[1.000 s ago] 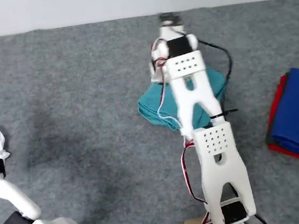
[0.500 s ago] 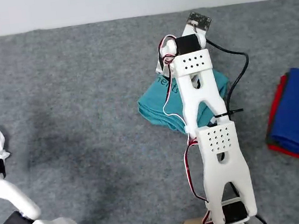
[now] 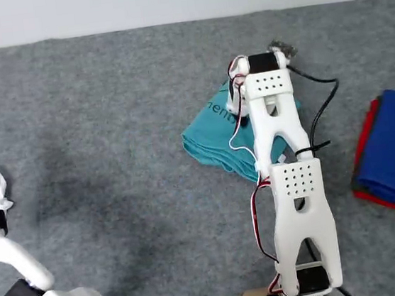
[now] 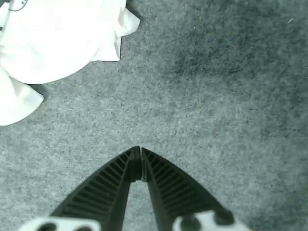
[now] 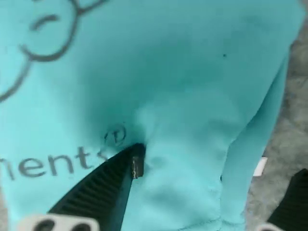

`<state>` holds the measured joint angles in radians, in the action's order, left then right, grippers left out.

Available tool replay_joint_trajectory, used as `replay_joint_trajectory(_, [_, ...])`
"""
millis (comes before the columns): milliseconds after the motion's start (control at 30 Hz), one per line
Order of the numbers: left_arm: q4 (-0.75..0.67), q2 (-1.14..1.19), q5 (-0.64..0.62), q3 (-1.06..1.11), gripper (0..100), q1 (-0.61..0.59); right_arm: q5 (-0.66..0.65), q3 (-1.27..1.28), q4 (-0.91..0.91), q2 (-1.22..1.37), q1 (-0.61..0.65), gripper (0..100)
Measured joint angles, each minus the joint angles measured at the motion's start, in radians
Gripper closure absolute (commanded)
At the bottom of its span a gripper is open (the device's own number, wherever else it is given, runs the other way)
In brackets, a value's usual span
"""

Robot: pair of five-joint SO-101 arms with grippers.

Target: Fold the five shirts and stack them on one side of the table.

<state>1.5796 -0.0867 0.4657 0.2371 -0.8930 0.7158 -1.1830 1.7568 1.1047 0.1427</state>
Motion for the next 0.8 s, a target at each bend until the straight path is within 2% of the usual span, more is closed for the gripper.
replay_joint_trajectory(200, [0.000, 0.000, 0.000, 0.000, 99, 0.017, 0.000, -0.015, -0.046, 0.074, 0.006, 58.3])
replay_joint_trajectory(533, [0.011, 0.000, 0.000, 0.000, 99, 0.031, -0.081, -0.031, -0.054, 0.094, 0.009, 85.6])
replay_joint_trajectory(733, [0.018, 0.000, 0.000, 0.000, 99, 0.031, -0.091, -0.032, -0.041, 0.094, 0.008, 97.9])
replay_joint_trajectory(800, [0.018, 0.000, 0.000, 0.000, 99, 0.031, -0.106, -0.034, -0.028, 0.092, 0.008, 98.7])
